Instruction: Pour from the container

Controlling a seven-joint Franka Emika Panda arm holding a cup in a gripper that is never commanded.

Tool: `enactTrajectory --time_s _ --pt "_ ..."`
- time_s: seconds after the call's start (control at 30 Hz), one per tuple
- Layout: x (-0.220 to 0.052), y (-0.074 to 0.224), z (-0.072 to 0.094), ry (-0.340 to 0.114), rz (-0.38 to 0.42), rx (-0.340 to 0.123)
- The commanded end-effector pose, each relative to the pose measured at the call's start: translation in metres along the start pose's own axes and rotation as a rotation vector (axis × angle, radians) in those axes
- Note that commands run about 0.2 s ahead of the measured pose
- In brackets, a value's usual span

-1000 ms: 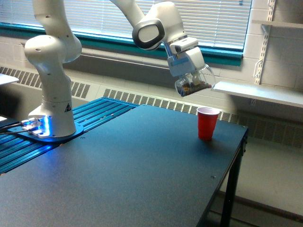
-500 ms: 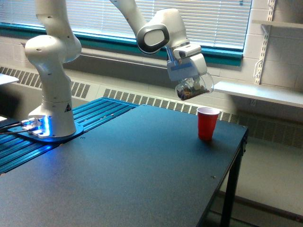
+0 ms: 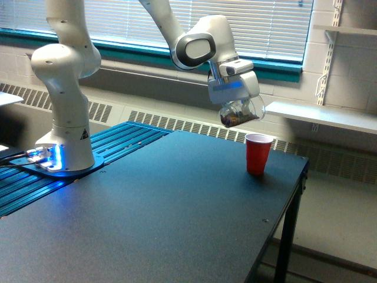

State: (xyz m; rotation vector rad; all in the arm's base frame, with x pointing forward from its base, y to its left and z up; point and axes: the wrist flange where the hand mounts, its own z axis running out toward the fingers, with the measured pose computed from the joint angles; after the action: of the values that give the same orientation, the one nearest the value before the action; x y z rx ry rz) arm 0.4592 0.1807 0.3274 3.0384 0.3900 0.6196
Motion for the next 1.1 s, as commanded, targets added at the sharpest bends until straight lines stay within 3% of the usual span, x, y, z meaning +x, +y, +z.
enactTrajectory --time_s 0.03,1.1 --pt "0.002 -0.013 0.003 -0.012 -0.004 -0.004" --pt "0.013 -0.038 0.008 -0.075 -0.1 -0.056"
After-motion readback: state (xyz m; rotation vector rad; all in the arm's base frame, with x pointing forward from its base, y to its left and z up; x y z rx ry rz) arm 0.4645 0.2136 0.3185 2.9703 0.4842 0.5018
